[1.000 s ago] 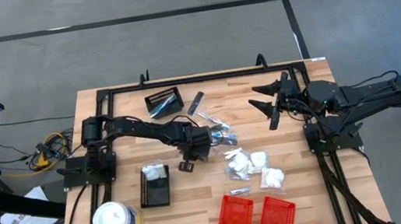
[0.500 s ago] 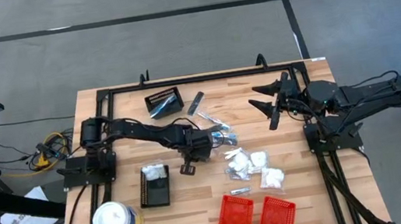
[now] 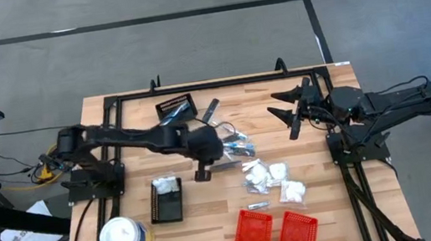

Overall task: Pick & Place Travel size toiletries
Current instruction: Put the black hair brush into the right red bin

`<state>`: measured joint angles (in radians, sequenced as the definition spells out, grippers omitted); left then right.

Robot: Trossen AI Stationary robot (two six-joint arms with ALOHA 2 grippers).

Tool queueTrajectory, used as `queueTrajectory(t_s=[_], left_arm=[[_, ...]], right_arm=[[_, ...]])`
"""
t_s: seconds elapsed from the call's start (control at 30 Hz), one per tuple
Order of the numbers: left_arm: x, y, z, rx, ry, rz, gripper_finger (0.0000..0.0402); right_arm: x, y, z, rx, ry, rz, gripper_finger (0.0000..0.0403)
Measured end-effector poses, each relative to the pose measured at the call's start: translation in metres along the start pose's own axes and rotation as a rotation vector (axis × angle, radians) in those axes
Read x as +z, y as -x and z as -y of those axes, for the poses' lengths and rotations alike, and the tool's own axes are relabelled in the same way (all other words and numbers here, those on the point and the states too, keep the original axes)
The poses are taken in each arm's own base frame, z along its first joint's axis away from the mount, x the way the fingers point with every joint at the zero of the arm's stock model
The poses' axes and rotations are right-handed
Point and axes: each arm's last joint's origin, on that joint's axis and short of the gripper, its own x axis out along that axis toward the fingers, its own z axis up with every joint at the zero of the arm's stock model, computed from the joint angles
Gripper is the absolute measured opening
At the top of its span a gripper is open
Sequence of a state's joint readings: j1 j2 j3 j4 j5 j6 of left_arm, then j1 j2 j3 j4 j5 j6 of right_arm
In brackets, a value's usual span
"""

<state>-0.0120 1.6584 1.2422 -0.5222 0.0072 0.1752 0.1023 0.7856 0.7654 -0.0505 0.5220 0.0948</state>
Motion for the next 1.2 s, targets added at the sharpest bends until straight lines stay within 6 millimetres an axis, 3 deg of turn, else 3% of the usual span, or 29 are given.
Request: queueTrajectory(t_s=[0.23, 0.37, 0.5, 0.7, 0.83, 0.97, 1.07, 1.2], left_arm=[[-0.008, 0.031, 0.0, 0.026, 0.041, 0.15, 0.0], [-0.021, 0.024, 0.002, 0.02, 0.093, 0.129, 0.0], [-0.033, 0.005, 0.007, -0.092, 0.144, 0.176, 0.0001], [-0.039, -0.008, 0.02, -0.065, 0.13, 0.219, 0.0001], [-0.042, -0.009, 0.032, -0.04, 0.106, 0.203, 0.0001], [-0.045, -0.011, 0.044, 0.042, 0.073, 0.184, 0.0001], [-0.047, -0.012, 0.047, 0.082, 0.061, 0.174, 0.0001], [-0.055, -0.019, 0.049, 0.056, 0.059, 0.148, 0.0001]], right_arm=[[-0.001, -0.003, -0.001, -0.001, 0.003, -0.005, 0.0214], [-0.001, -0.003, -0.001, -0.001, 0.002, -0.002, 0.0214], [-0.002, -0.003, -0.002, 0.0, 0.013, -0.009, 0.0214], [-0.022, -0.018, -0.011, 0.082, 0.03, -0.163, 0.0208], [-0.036, -0.038, -0.025, 0.137, 0.046, -0.277, 0.0166], [-0.075, -0.061, -0.042, 0.114, 0.035, -0.492, 0.0081], [-0.091, -0.076, -0.056, 0.098, 0.011, -0.567, 0.0016], [-0.101, -0.093, -0.07, 0.097, -0.025, -0.625, 0.0018]])
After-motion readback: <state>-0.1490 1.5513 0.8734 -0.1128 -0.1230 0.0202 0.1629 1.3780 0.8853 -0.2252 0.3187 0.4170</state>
